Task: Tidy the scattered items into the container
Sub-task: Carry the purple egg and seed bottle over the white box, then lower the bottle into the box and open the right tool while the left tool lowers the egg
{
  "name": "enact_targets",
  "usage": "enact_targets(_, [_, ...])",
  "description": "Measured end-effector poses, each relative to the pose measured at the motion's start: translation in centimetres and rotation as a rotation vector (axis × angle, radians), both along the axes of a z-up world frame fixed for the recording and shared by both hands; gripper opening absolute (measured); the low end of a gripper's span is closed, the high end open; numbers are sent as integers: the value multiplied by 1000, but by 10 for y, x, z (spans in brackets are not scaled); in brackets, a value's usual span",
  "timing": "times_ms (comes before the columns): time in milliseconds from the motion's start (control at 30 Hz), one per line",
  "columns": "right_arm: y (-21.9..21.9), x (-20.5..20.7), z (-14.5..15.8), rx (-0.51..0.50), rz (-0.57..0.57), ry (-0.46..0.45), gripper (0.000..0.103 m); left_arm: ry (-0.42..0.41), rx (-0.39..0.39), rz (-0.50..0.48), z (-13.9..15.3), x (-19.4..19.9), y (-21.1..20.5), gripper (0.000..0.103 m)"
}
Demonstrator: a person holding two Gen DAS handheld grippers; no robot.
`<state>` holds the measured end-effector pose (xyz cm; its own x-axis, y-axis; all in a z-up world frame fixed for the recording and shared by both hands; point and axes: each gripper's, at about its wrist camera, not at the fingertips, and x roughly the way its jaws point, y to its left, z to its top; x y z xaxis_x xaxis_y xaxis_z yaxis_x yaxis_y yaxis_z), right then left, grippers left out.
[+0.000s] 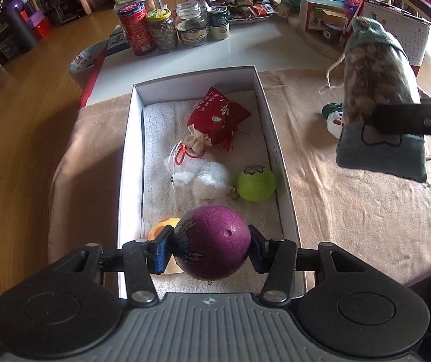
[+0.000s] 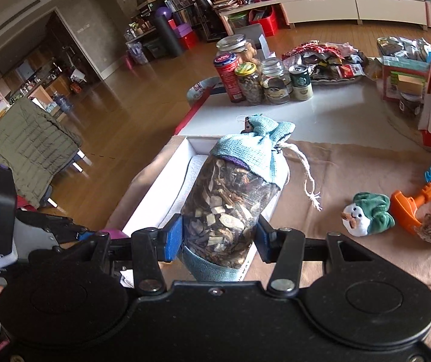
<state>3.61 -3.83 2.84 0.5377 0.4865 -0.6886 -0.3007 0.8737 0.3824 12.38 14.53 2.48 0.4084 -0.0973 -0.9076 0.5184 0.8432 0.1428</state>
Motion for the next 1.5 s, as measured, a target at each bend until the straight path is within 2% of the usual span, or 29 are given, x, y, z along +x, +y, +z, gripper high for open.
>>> enact_targets(233, [29,25,7,-54,57,0,50,26,-12,7,-17,3,5,51])
enact_targets(600, [69,52,-3,-87,144,31,50,59,-63,32,-43,13,3,51])
enact_targets(1000, [93,76,-26,-120,200,75,50,5,-93,98,-58,28,8,51])
enact_targets(1100, [95,78,-31,-123,206,82,47,-36,-86,110,-60,30,9,51])
enact_targets(1167, [95,79,-34,-121,206,90,44,-31,-86,114,-63,33,9,51])
enact_targets(1233, [96,83,-38,-128,208,102,33,-27,-89,121,-66,36,9,51])
enact_targets(1267, [96,84,-40,-124,208,108,31,-28,-88,124,-68,37,9,51])
enact_targets(1500, [95,87,-47,-113,204,128,30,-7,-87,126,-81,40,9,51])
